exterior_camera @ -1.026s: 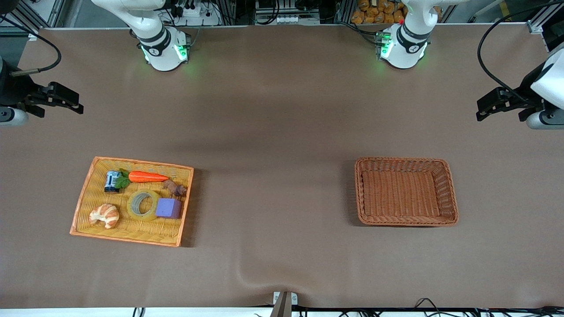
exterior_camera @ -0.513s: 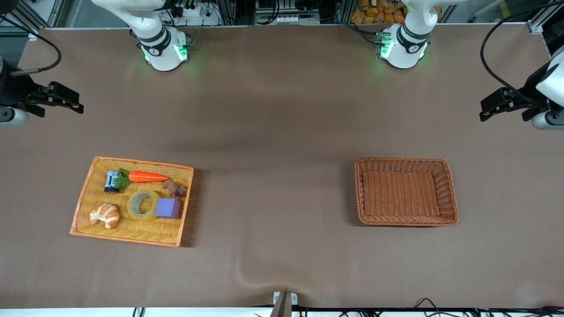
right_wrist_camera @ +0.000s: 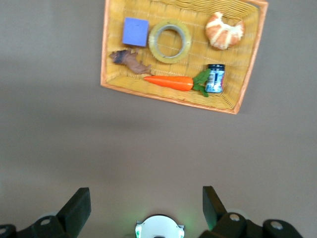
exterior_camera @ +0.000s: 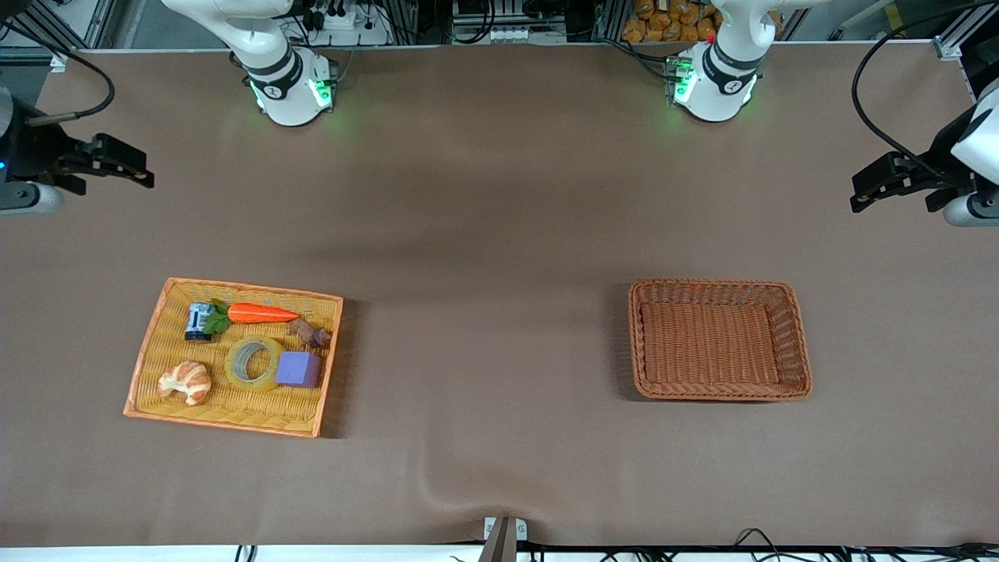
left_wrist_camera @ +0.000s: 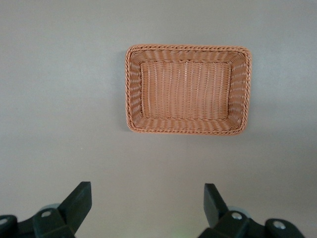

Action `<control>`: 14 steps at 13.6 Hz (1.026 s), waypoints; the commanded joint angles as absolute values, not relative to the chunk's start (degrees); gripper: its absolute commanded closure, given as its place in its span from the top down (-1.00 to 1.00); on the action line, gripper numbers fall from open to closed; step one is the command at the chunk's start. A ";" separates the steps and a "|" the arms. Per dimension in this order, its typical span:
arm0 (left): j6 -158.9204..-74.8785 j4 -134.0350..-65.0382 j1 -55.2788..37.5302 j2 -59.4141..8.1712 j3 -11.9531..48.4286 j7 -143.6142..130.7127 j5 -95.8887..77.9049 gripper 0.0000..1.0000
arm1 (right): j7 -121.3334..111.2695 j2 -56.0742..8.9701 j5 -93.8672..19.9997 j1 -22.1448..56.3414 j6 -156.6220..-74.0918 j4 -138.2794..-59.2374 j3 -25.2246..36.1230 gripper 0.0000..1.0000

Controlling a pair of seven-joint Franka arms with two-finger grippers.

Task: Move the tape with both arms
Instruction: 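Move the right gripper over the yellow tape roll in the tray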

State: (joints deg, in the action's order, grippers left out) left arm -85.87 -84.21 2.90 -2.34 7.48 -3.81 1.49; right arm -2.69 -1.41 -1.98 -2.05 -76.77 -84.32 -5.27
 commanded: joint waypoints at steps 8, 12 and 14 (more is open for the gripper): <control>-85.60 -84.64 4.31 -1.23 7.21 -4.22 0.88 1.00 | -1.84 -5.45 -2.46 5.53 -72.25 -84.02 -6.15 1.00; -85.61 -84.64 4.57 -1.32 7.21 -4.22 0.70 1.00 | -2.20 -5.98 -2.38 11.75 -72.25 -84.55 -6.15 1.00; -85.61 -84.64 4.57 -1.32 7.21 -4.22 0.70 1.00 | -2.28 -8.86 -2.11 14.41 -72.33 -84.29 -6.15 1.00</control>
State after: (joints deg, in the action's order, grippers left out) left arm -85.87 -84.20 4.15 -2.24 7.10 -3.87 1.43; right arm -2.16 -6.61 -2.36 12.00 -72.87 -85.05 -6.50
